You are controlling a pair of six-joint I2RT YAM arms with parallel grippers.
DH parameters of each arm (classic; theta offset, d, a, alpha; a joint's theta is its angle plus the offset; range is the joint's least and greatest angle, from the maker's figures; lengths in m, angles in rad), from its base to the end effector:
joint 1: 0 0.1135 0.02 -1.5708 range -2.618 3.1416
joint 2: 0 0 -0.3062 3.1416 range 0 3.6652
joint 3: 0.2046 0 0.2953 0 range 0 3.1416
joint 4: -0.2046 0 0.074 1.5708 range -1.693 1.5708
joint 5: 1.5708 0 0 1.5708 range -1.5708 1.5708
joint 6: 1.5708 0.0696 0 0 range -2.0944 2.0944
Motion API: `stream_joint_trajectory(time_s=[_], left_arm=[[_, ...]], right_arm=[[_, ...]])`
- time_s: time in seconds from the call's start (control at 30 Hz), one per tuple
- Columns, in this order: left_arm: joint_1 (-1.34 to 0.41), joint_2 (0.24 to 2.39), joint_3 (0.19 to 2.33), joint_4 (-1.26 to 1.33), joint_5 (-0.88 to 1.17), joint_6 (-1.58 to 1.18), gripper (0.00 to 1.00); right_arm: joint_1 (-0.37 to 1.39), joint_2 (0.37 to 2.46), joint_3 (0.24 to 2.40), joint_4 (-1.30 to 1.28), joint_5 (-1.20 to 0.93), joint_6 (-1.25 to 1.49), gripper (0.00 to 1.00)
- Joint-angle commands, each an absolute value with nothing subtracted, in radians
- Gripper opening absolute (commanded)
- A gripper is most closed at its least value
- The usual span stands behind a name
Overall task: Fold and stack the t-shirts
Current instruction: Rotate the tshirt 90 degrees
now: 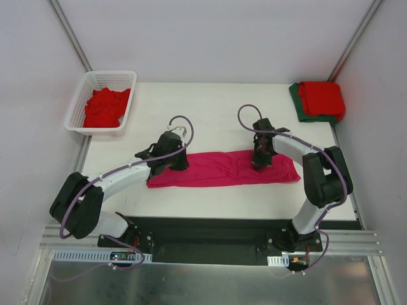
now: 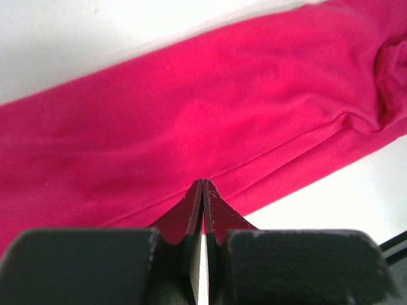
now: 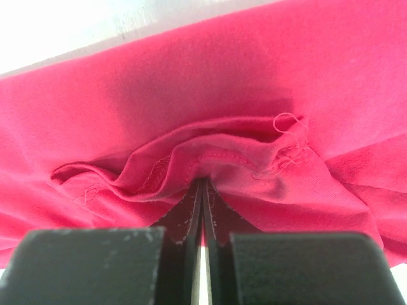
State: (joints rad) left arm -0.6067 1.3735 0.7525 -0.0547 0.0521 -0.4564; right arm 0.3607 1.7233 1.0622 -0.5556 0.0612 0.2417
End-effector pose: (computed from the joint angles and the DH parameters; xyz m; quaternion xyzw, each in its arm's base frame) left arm 0.2789 -0.1980 0.2046 0.0789 0.8978 -0.2395 0.3610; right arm 0.3583 0.1306 0.1514 -0.0531 0.9825 0.0235 0.1771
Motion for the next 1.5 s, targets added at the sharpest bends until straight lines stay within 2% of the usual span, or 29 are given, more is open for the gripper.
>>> stream_joint_trajectory(time_s=[0.0, 0.53, 1.47], left_arm=[[-0.598, 1.399, 0.724, 0.044, 0.069, -0.456, 0.00], [-0.598, 1.473, 0.654, 0.035, 0.031, -0.511, 0.00], [-0.591, 1.336, 0.583, -0.198, -0.084, -0.555, 0.00]], right_arm=[[0.370, 1.713, 1.068, -0.591, 0.038, 0.229, 0.01], [0.371, 1.727, 1.066, -0.586, 0.035, 0.219, 0.01], [0.321, 1.855, 1.223, -0.739, 0.138, 0.109, 0.01]])
